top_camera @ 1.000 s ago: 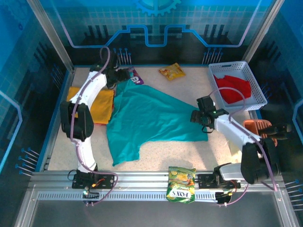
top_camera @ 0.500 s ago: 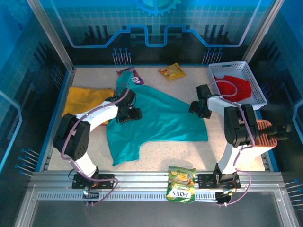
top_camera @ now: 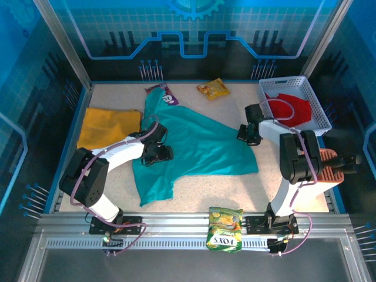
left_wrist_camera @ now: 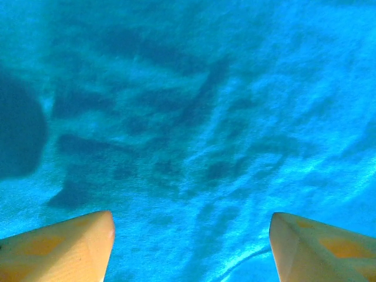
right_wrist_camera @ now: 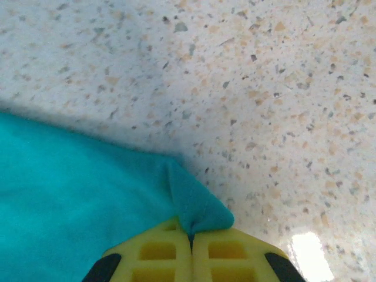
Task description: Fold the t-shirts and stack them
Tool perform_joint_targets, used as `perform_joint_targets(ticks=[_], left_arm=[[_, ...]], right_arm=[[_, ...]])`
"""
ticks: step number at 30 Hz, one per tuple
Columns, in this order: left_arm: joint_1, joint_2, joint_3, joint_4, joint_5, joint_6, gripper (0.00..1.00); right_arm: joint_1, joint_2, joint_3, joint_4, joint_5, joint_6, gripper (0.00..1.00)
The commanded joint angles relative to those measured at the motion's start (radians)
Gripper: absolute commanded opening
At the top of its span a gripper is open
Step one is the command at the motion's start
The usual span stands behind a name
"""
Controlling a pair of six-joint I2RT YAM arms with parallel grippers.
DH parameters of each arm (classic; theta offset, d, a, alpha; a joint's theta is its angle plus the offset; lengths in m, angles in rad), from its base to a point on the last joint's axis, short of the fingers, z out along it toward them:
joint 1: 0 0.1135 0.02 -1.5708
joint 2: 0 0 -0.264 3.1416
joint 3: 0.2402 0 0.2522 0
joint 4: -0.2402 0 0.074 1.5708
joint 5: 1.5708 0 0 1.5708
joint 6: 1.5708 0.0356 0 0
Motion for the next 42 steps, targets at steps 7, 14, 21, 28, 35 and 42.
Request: perform_joint_targets(ticks=[7,14,21,28,35,42], left_arm=[[-0.005,0.007,-0.002,0.022,0.021,-0.017,0.71],[-0.002,0.030,0.032,0.007,0.014,0.003,0.72],[-0.002,0.040,0.045,0.004,0.026,0.009,0.72],[-0.002,0.016,0.021,0.001,0.018,0.005,0.72],[0.001,-0.020,-0.001,-0.014,0.009,0.009,0.71],[0.003,-0.022,-0.010,-0.014,0.009,0.011,0.71]], right_arm=[[0.364,-0.313,-0.113,-0.002,0.122,-0.194,0.00],[0.684,-0.320,-0.176,-0.045,-0.022,-0.144,0.09],[0.624,-0.389,-0.193,-0.022,-0.031,-0.126,0.70],[0.442,-0.326,-0.038,-0.066,-0.062,-0.132,0.74],[0.316,-0.160,0.025,-0.101,-0.131,-0.056,0.49],[0.277,-0.073,-0.029,-0.079,-0.231,0.029,0.39]])
